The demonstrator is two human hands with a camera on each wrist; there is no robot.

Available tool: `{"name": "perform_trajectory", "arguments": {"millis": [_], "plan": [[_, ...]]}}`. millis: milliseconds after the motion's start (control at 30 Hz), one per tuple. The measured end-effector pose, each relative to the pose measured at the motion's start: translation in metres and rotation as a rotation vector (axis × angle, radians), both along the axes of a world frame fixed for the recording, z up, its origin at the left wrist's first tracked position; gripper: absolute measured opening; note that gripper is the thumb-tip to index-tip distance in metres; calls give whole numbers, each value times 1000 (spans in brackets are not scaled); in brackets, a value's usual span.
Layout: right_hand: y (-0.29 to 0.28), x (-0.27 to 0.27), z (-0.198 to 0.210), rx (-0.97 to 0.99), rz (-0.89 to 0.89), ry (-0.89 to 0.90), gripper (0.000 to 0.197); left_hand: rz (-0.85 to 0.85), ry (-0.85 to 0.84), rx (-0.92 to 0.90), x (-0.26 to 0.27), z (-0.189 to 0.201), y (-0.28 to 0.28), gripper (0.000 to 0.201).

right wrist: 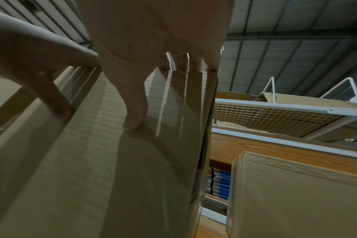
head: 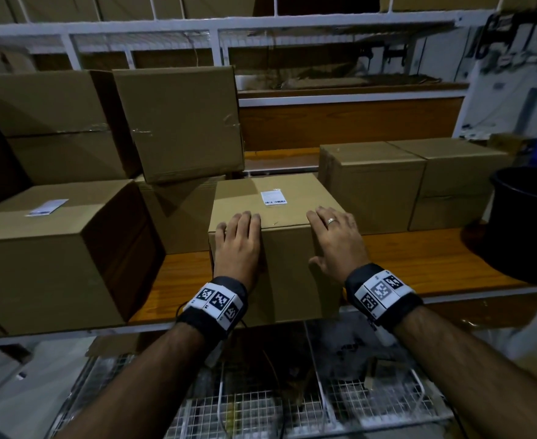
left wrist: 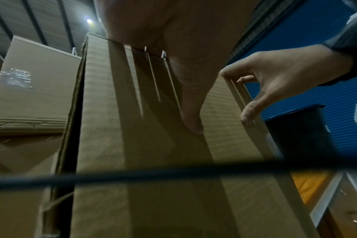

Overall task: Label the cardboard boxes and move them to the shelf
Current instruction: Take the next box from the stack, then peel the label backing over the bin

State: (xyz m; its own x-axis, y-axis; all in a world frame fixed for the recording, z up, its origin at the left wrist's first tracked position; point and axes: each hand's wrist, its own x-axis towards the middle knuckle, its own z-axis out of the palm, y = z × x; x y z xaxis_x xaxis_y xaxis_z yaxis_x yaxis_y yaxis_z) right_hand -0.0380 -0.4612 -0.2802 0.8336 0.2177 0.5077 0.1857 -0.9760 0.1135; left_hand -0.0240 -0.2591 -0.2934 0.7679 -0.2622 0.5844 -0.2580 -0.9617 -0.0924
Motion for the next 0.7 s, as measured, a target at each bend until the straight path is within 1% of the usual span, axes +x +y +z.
{"name": "perform_trajectory", "arguments": {"millis": [300, 433, 533, 700], "plan": [[0, 5, -1, 11, -7, -4, 98, -10, 24, 1, 3, 5, 0, 96], [-1, 6, -1, -2, -10, 16, 98, -8, 57, -1, 1, 6, 0, 102], [0, 7, -1, -3, -21, 27, 98, -23, 95, -38, -2, 9, -1, 104], [2, 5, 5, 14, -21, 54, 91, 3, 133, -29, -7, 16, -3, 105]]}}
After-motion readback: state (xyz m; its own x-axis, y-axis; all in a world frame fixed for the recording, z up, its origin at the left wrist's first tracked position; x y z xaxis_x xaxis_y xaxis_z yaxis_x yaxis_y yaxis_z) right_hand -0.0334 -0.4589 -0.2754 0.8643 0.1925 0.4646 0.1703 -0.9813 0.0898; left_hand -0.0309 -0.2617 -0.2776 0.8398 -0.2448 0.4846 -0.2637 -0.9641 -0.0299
